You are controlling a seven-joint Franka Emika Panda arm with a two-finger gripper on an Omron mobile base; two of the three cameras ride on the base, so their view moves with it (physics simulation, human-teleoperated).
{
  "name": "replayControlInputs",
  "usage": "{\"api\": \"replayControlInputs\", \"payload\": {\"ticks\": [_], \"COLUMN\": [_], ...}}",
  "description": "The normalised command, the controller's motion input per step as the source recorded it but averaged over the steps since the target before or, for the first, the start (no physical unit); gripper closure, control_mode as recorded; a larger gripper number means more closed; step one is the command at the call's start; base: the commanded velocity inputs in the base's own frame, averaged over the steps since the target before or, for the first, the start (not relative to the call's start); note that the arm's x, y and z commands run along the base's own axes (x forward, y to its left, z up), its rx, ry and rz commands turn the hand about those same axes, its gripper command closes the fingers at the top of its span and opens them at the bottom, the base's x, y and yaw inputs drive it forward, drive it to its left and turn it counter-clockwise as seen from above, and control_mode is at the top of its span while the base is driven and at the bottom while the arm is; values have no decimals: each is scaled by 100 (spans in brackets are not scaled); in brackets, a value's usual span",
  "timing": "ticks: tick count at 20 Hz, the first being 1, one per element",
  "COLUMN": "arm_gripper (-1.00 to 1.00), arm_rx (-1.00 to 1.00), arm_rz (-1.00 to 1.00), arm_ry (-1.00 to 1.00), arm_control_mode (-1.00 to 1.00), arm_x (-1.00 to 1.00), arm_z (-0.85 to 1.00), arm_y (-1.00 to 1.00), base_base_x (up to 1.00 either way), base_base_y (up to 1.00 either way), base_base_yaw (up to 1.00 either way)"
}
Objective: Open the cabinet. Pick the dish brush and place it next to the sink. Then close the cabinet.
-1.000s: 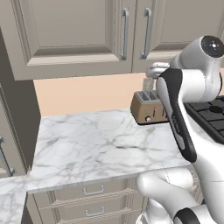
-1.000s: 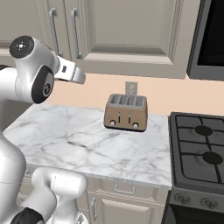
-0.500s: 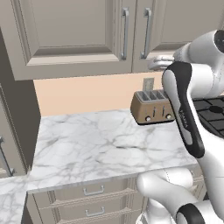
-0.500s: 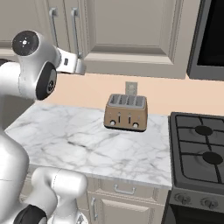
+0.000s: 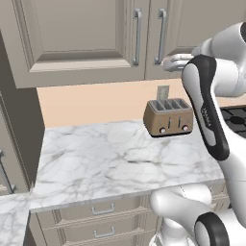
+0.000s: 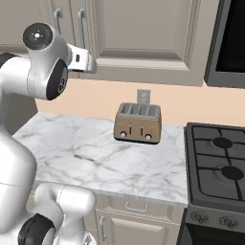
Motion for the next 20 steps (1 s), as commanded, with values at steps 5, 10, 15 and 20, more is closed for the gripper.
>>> {"api": "replayControlInputs", "payload": {"ticks": [5,10,15,20], "arm_gripper": [-100,-100,-100,-100], "arm_rx": [-3,-1,-5,-5], "arm_rz": [0,0,-1,-2], "arm_ry": [-2,0,0,0], "arm_control_mode": [-100,-100,-100,-100], "arm_x": [29,28,41,38], "arm_z": [3,0,3,14], "arm_y": [0,0,0,0], "base_base_x": [0,0,0,0], "base_base_y": [0,0,0,0], "base_base_yaw": [0,0,0,0]}}
